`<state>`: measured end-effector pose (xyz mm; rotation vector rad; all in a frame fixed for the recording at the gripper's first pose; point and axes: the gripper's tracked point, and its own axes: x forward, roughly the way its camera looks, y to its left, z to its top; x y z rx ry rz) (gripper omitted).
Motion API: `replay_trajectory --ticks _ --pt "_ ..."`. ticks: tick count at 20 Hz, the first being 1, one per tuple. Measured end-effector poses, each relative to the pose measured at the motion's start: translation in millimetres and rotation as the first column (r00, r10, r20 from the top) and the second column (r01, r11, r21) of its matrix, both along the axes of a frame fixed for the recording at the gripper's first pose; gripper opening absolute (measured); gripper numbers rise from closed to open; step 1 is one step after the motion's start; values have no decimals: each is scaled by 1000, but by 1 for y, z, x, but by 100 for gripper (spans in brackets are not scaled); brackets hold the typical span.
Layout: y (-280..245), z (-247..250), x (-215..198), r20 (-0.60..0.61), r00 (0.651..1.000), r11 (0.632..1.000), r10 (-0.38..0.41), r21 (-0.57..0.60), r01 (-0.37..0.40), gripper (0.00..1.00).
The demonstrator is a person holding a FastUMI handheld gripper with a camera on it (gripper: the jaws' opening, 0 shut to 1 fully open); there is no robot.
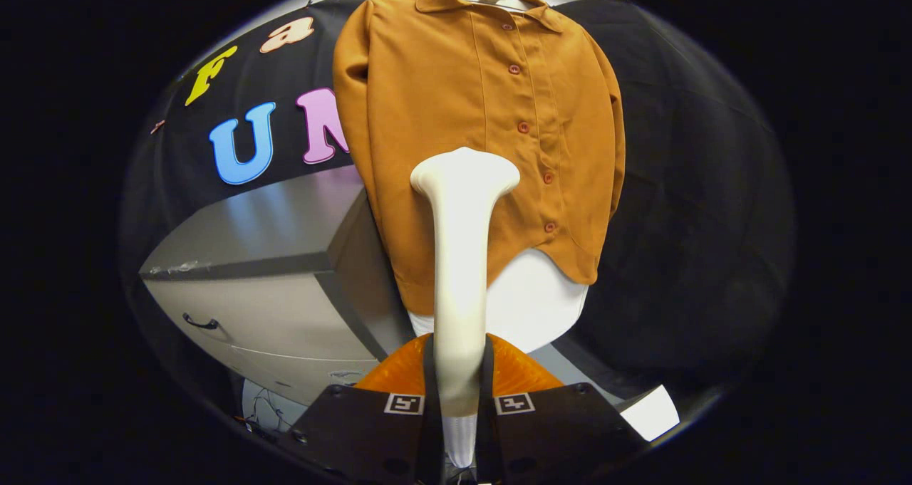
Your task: Iron the clothes twice with a garment steamer, once on the left side and once on the right side.
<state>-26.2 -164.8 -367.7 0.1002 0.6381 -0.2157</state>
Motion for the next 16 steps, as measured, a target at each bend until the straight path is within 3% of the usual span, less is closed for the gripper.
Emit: replay_trajectory --ticks 4,8,16 --pt "8 -13 -25 -32 999 1000 3 4 -3 21" --pt "18 2 -36 10 1000 1000 28 -4 -28 21" --pt "21 107 -20 225 973 998 51 -48 -41 21"
